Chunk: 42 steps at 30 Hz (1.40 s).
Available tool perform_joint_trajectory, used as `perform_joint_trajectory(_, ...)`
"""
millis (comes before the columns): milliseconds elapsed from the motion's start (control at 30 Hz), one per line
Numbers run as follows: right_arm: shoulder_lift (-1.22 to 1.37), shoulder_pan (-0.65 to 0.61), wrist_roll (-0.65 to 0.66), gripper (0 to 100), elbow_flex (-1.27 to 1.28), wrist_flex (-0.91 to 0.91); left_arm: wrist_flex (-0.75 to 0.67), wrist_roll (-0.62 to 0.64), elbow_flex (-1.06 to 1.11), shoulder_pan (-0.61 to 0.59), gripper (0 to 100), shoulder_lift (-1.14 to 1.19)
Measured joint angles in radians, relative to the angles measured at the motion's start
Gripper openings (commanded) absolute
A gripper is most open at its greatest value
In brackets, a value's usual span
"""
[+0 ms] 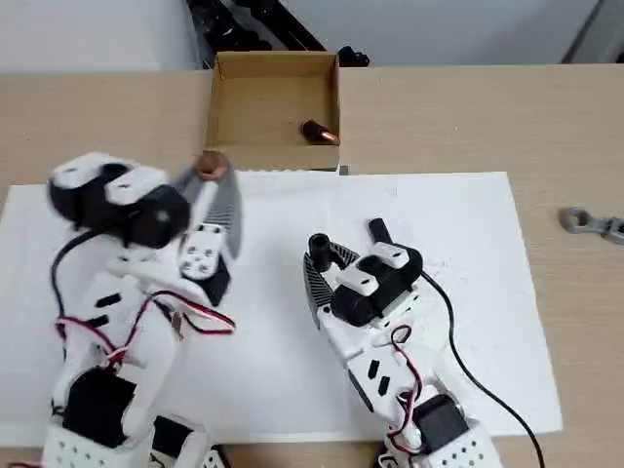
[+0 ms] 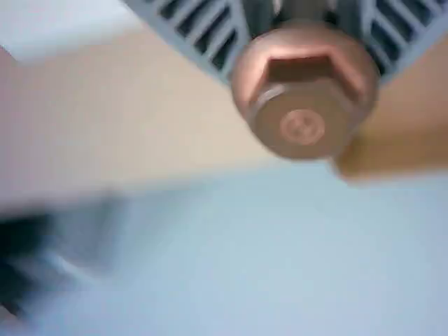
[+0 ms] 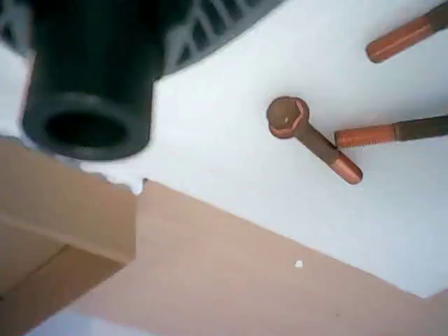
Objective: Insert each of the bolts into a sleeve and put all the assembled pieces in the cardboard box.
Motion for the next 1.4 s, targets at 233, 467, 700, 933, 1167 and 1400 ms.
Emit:
perform_joint_trajectory(233,-0.009,0.000,0.000,0.5,-0.002,-0.026,0.055,0.000,-0.043,0.160,0,0.020)
perform_joint_trajectory(467,-0.012,-0.011,0.000,0.5,-0.021,-0.028,0.032,0.051,-0.034,0.192,0,0.026)
perform_joint_trajectory(700,-0.017,-0.097,0.026,0.5,-0.021,-0.032,0.005,0.055,-0.015,0.195,0,0.031)
perform_joint_trajectory(933,-0.018,-0.101,0.066,0.5,-0.012,-0.086,0.054,0.057,-0.034,0.195,0,0.110)
perform_joint_trajectory(1167,-0.018,-0.101,0.066,0.5,0.005,-0.087,0.084,0.061,-0.089,0.195,0,0.135)
perform_joint_trajectory(1400,-0.018,-0.101,0.063,0.5,0.005,-0.087,0.084,0.075,-0.089,0.195,0,0.135)
